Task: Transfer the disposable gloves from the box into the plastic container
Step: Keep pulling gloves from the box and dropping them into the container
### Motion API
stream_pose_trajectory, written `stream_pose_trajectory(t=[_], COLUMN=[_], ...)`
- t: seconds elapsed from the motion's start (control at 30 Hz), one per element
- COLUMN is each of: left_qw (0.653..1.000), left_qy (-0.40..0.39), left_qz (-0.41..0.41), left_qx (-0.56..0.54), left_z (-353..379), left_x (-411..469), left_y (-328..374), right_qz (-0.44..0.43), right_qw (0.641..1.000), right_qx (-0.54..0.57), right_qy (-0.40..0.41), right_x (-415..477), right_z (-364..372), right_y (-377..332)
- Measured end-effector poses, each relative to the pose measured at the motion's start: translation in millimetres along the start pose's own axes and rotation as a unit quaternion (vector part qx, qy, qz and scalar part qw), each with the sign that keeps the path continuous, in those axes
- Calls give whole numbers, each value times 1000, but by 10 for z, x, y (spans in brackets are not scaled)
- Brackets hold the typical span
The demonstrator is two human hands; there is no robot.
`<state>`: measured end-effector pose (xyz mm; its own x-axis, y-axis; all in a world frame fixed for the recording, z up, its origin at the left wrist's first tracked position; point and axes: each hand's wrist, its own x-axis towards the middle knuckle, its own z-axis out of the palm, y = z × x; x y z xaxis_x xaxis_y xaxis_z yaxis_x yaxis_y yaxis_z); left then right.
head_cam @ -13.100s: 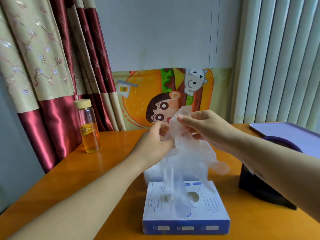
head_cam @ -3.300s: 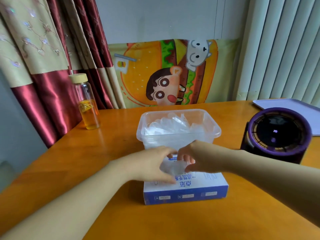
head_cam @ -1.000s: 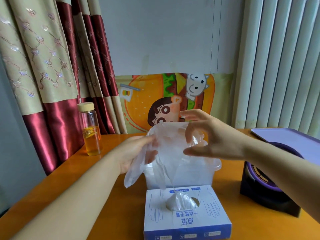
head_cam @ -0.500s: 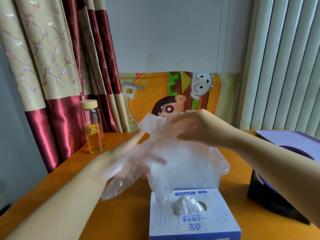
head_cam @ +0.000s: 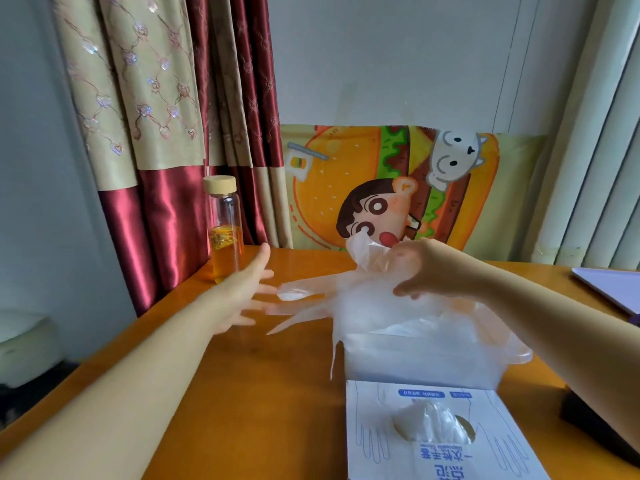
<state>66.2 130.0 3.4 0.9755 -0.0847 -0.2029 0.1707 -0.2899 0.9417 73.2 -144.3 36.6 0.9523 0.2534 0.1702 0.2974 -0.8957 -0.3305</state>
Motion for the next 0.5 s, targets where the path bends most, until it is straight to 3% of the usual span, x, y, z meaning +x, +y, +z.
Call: stream_pose_trajectory(t=[0.07, 0.1, 0.17, 0.23, 0.3, 0.37, 0.5], left_qw=[972, 947, 909, 871, 803, 739, 672], left_qy=[167, 208, 180, 69, -28, -95, -159], left_qz=[129, 202, 300, 344, 325, 255, 136], left_qx=[101, 136, 225, 345, 498, 616, 710], left_z=[68, 134, 307, 582, 898, 1178, 1511], left_x=[15, -26, -51, -98, -94, -33, 273], left_y=[61, 133, 260, 383, 481, 549, 586], right_qz=[20, 27, 40, 57, 79, 98, 101], right_qw=[1000, 999, 999, 997, 991, 980, 958], right_qx=[-10, -14, -25, -51, -105, -165, -242], right_qy=[-10, -15, -21, -26, -33, -54, -114], right_x=[13, 7, -12, -48, -102, -168, -267], right_z=[48, 63, 84, 93, 94, 101, 145], right_y=[104, 154, 243, 326, 394, 442, 485])
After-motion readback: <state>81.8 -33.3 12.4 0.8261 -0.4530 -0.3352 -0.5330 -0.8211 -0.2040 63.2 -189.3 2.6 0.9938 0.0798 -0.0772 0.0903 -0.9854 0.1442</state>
